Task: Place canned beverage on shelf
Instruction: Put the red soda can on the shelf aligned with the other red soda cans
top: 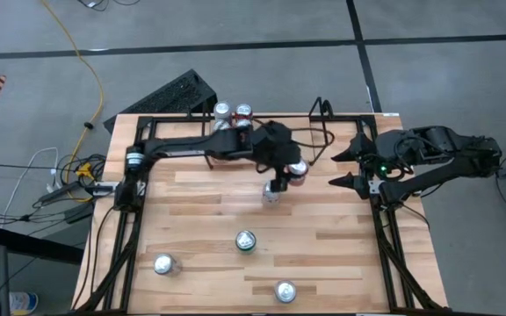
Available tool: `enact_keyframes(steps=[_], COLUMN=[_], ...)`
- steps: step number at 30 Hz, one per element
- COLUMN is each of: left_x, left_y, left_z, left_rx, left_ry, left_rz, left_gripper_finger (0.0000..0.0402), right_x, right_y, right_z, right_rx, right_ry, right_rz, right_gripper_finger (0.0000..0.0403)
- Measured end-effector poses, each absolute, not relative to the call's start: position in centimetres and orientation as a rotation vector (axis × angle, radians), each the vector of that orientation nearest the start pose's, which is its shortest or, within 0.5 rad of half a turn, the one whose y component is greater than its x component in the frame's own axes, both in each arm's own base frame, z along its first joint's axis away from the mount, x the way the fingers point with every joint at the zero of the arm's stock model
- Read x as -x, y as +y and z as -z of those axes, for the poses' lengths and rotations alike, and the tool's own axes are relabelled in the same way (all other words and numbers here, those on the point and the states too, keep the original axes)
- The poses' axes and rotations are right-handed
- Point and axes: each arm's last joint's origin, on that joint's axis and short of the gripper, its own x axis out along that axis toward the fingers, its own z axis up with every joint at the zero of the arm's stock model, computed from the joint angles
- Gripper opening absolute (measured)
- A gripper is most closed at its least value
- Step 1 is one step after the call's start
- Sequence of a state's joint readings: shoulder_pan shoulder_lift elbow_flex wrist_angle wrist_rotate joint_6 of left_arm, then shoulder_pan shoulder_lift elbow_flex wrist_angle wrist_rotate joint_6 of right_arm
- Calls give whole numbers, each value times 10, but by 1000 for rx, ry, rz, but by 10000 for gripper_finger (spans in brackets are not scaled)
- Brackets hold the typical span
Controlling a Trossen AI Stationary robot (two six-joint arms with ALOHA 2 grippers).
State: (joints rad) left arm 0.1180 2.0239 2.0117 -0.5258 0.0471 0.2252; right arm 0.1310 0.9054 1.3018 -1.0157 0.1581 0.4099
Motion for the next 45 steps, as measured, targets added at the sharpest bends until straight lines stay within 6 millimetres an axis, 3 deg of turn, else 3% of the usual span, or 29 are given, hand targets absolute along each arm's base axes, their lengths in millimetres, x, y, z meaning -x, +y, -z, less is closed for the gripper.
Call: enact_keyframes(steps=[5,9,16,22,25,31,35,41,45], left_x=[-424,-400,-383,-381,-381,-382,-370,-340,-321], left_y=[64,69,78,80,71,30,38,42,38], left_z=[-387,-404,-393,-392,-393,-399,-399,-388,-376], left_rx=[-181,-224,-189,-186,-163,-189,-165,-85,-137], left_ry=[549,594,772,789,790,763,814,679,490], left_rz=[-42,-79,-51,-58,-29,51,-22,-95,-149], left_gripper_finger=[258,258,258,258,258,258,258,258,258], right_x=[-138,-138,-138,-138,-138,-139,-139,-142,-147], right_y=[13,13,12,11,11,10,9,7,5], right_z=[-405,-405,-405,-405,-405,-405,-405,-405,-406], right_rx=[-306,-303,-294,-282,-280,-273,-254,-233,-237], right_ry=[594,594,588,580,578,573,559,539,524], right_rz=[157,157,185,220,226,257,315,379,403], right_gripper_finger=[352,352,352,352,352,352,352,352,352])
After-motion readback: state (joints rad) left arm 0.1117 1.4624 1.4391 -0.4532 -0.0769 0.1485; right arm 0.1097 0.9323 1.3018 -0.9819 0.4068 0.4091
